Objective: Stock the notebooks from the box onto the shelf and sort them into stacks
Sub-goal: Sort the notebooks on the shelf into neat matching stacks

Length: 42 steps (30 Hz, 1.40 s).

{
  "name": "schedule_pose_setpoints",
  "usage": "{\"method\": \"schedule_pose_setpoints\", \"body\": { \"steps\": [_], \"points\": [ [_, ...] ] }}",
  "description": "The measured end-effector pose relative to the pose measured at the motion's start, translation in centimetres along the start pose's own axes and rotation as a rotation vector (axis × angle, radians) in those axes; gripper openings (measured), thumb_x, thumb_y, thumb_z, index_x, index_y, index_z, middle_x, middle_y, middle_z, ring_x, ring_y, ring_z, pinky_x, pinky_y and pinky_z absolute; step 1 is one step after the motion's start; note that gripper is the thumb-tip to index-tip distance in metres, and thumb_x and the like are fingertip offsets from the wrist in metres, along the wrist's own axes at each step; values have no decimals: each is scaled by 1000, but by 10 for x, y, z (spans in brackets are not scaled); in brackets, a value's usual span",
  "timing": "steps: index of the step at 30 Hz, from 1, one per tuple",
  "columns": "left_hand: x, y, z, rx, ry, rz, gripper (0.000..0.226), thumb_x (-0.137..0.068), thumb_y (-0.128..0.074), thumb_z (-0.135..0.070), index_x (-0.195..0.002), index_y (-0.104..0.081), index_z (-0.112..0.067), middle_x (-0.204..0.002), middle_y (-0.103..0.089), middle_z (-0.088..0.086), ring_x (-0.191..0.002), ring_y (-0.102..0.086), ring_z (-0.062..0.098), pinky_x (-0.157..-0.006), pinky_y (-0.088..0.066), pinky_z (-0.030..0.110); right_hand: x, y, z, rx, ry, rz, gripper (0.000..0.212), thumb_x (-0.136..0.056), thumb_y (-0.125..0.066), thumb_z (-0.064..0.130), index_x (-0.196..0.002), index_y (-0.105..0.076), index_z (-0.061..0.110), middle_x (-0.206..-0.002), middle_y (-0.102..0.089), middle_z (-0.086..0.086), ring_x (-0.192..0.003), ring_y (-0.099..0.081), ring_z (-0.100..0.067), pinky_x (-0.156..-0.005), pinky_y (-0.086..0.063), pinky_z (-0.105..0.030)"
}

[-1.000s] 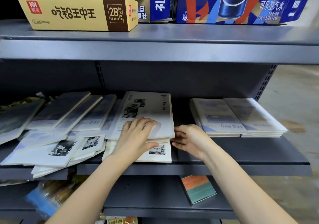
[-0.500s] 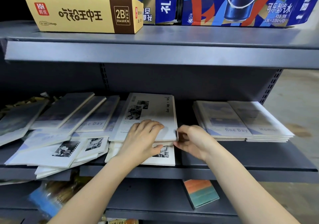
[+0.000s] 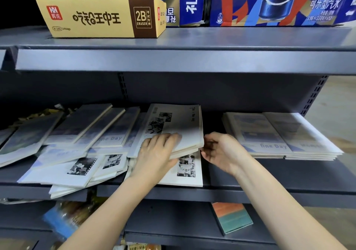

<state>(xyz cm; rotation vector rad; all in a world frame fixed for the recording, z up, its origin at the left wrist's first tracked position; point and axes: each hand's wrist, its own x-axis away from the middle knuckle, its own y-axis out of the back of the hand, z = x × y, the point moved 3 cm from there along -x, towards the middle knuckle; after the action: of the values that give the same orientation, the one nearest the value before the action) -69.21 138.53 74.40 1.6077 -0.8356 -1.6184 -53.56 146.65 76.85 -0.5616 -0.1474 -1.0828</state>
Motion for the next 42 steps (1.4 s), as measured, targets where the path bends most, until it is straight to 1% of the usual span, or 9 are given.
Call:
{"method": "schedule_pose_setpoints", "body": {
  "steps": [5, 10, 16, 19, 23, 26, 32, 37, 42],
  "points": [
    [-8, 8, 3, -116, -13, -43, 60, -49, -86, -37, -103, -66, -18, -83, -71, -3, -52, -62, 19, -44, -45, 23, -9, 11, -10, 416, 131, -119, 15, -91, -48, 15, -100, -60, 13, -98, -63, -5, -95, -59, -20, -71, -48, -29],
    [-12, 17, 3, -126, 25, -59, 59, -44, -87, -41, -97, -70, -20, -64, -68, -2, -37, -56, 19, -34, -36, 20, -13, 21, -43, 579, -64, -101, 41, -88, -54, 32, -122, -48, 11, -120, -55, -8, -104, -56, -22, -57, -51, -27],
    [-19, 27, 4, -167, 85, -85, 45, -58, -72, -53, -91, -71, -21, -43, -56, 0, -33, -52, 20, -35, -30, 19, 3, 7, -55, 587, -24, -4, 25, -93, -52, 27, -108, -51, 6, -73, -61, -4, -41, -49, -9, -38, -37, -19],
    [-23, 30, 8, -137, 151, -65, 55, -69, -40, -62, -87, -69, -20, -36, -50, 2, -31, -50, 24, -36, -27, 21, 10, 0, -52, 569, 14, 60, 18, -95, -47, 22, -106, -52, 10, -59, -53, -2, -37, -43, -9, -36, -30, -17],
    [-26, 39, 7, -62, 219, -29, 48, -79, -48, -62, -89, -59, -16, -56, -62, 9, -57, -62, 35, -50, -35, 30, 10, -5, -44, 446, 92, 53, 20, -94, -42, 6, -110, -53, 10, -67, -57, -5, -35, -39, -7, -33, -25, -15],
    [-29, 41, 9, 32, 290, 48, 38, -82, -51, -59, -84, -45, -21, -76, -66, 8, -79, -62, 36, -63, -39, 35, 10, 5, -25, 237, 172, 68, 24, -92, -37, -2, -105, -56, 3, -53, -45, -6, -30, -26, -6, -35, -16, -10],
    [-31, 42, 6, 21, 312, 58, 36, -83, -52, -57, -81, -40, -23, -81, -66, 6, -82, -61, 35, -61, -32, 33, 24, 38, 7, 82, 203, 57, 19, -93, -38, -3, -91, -55, 4, -48, -49, -2, -29, -26, -3, -32, -14, -9],
    [-33, 48, -6, -72, 268, 76, 41, -84, -51, -58, -108, -53, -25, -91, -68, 5, -88, -62, 34, -62, -31, 31, 47, 74, 32, 154, 298, -26, 19, -93, -40, -3, -79, -51, 4, -42, -36, -3, -27, -20, -6, -35, -12, -9],
    [-29, 43, -22, -156, 143, -45, 46, -56, -81, -51, -91, -69, -25, -47, -58, 1, -43, -58, 26, -44, -27, 22, 83, 120, 64, 173, 442, -131, 29, -91, -38, -6, -72, -52, 11, -37, -37, 2, -25, -20, -4, -38, -9, -10]
  ]
}}
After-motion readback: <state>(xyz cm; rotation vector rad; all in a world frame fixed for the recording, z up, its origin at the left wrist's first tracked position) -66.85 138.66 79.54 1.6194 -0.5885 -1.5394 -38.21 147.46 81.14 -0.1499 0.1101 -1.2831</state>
